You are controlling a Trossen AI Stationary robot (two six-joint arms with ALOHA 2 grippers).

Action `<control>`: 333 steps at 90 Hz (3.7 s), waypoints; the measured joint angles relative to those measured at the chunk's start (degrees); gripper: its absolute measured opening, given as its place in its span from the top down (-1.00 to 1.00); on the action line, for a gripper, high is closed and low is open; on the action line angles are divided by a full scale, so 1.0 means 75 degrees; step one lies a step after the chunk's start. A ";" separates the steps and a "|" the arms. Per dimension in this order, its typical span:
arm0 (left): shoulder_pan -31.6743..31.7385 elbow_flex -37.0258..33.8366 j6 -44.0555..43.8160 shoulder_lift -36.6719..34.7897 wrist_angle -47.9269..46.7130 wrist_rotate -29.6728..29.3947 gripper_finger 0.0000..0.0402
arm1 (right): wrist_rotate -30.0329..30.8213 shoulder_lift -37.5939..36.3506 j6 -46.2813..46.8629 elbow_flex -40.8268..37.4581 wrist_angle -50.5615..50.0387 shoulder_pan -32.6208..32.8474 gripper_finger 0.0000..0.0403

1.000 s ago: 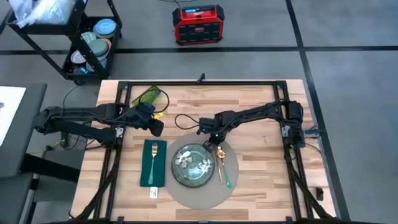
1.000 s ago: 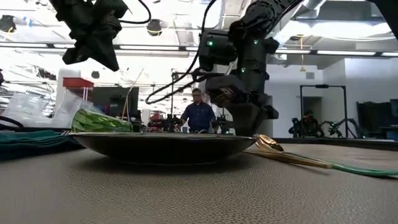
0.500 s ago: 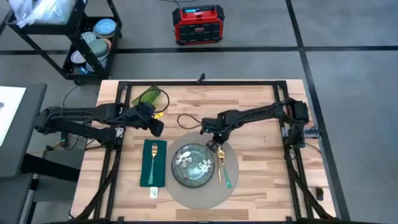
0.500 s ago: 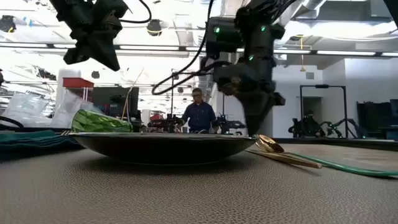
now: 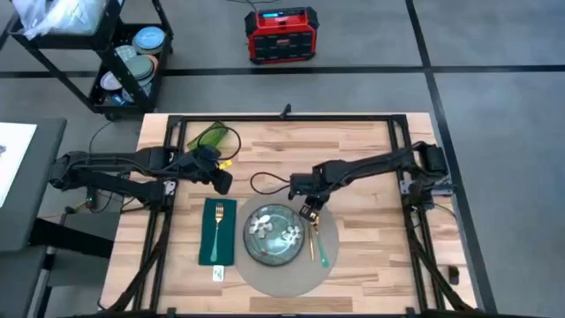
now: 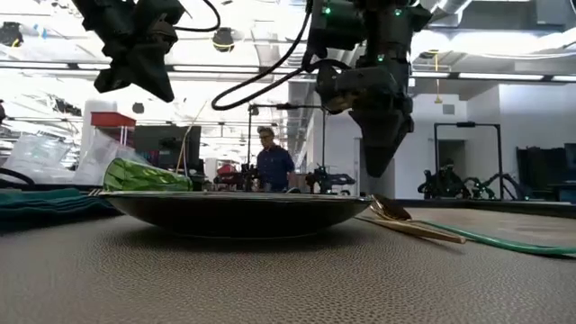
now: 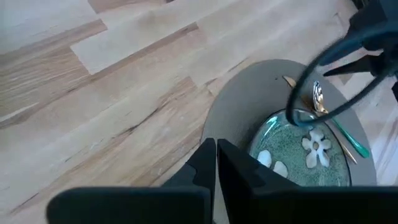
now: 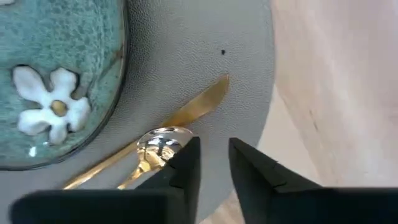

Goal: Set table place
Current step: Put the green spoon on the gray tablemat to the right of the gold table knife

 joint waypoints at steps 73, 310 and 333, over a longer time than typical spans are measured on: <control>0.0003 0.0000 0.0000 -0.0003 -0.0017 0.0000 1.00 | -0.0837 -0.0001 -0.1190 -0.0460 0.0541 -0.0006 0.33; 0.0003 0.0000 0.0087 -0.0003 -0.0113 -0.0200 1.00 | -0.0499 0.0533 -0.1988 -0.0460 -0.0284 -0.0621 1.00; 0.0003 0.0000 0.0087 -0.0003 -0.0113 -0.0198 1.00 | -0.0501 0.0533 -0.1970 -0.0460 -0.0290 -0.0618 0.84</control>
